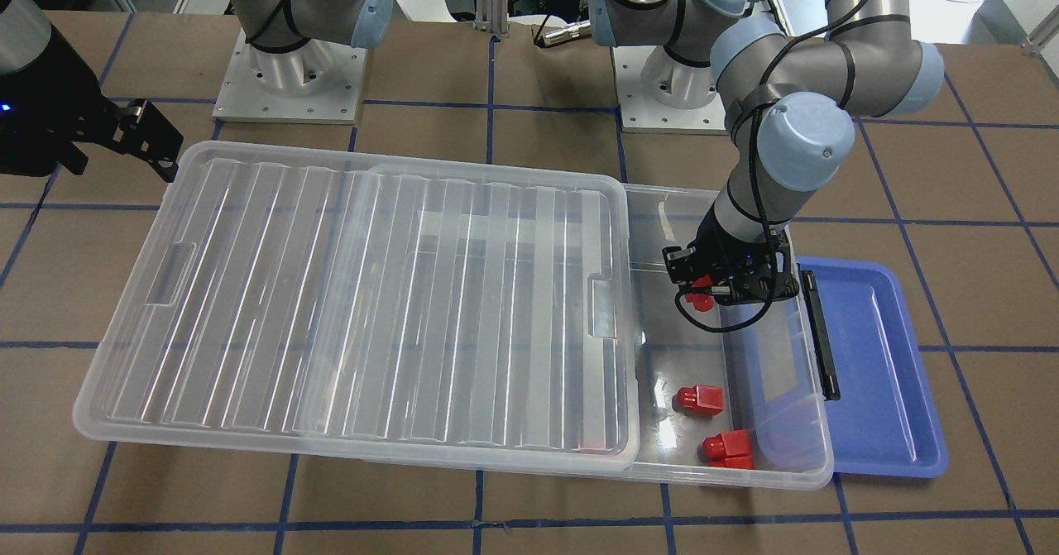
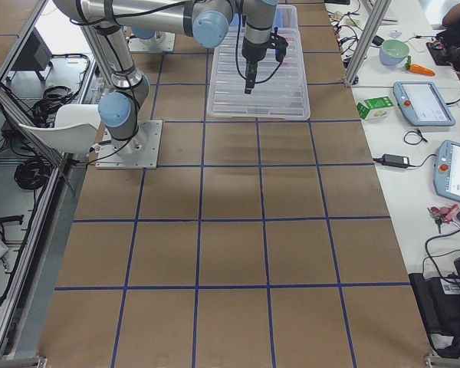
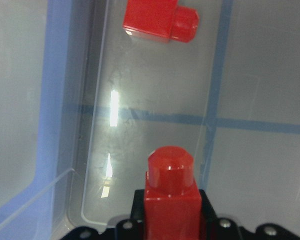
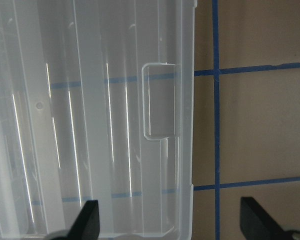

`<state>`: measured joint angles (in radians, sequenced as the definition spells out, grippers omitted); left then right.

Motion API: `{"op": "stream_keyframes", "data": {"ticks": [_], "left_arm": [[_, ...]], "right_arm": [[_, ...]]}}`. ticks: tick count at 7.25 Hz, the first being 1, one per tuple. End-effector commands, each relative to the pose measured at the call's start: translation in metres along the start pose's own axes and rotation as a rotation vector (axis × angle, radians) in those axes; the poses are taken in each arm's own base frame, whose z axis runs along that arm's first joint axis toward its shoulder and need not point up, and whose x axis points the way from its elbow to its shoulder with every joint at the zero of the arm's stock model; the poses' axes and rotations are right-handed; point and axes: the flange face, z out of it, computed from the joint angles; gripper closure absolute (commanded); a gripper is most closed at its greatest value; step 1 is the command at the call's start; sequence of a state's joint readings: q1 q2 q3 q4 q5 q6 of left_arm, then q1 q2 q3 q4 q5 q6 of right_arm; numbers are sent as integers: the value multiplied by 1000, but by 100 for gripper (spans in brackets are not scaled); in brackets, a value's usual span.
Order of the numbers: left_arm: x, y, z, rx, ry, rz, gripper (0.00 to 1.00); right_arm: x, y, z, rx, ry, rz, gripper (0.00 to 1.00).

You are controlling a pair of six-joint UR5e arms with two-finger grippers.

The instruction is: Place red block in blue tray from box

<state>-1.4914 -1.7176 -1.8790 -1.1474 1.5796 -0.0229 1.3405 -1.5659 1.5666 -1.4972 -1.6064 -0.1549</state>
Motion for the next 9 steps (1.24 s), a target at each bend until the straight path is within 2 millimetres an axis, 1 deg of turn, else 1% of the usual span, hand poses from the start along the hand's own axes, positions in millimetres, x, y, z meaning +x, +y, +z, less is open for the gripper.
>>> {"op": "stream_keyframes", "data": {"ticks": [1,2,3,4,5,6,7,8,9], "left_arm": [[-4,-4,-94,47,-6,5,100],[-19,-9,-127,60,-7,25,100],[-63,-19,-141,54,-8,55,100],[-117,-26,-139,52,1,61,100],[-170,-33,-118,16,12,90,100],[-208,-39,-94,-7,25,153,100],[-227,-53,-66,2,22,158,100],[-238,-69,-28,-4,24,176,100],[-243,-80,2,-5,24,184,100]], "right_arm": [[1,0,1,-1,1,3,0],[1,0,2,-4,2,4,0],[5,-2,5,-9,2,10,0],[22,-4,7,-18,-2,40,0],[51,-6,9,-17,-8,90,0],[76,-19,26,-45,-22,100,0],[87,-40,40,-11,-13,82,0],[93,-57,58,-8,-9,32,0],[95,-66,73,-31,-18,24,0]]}}
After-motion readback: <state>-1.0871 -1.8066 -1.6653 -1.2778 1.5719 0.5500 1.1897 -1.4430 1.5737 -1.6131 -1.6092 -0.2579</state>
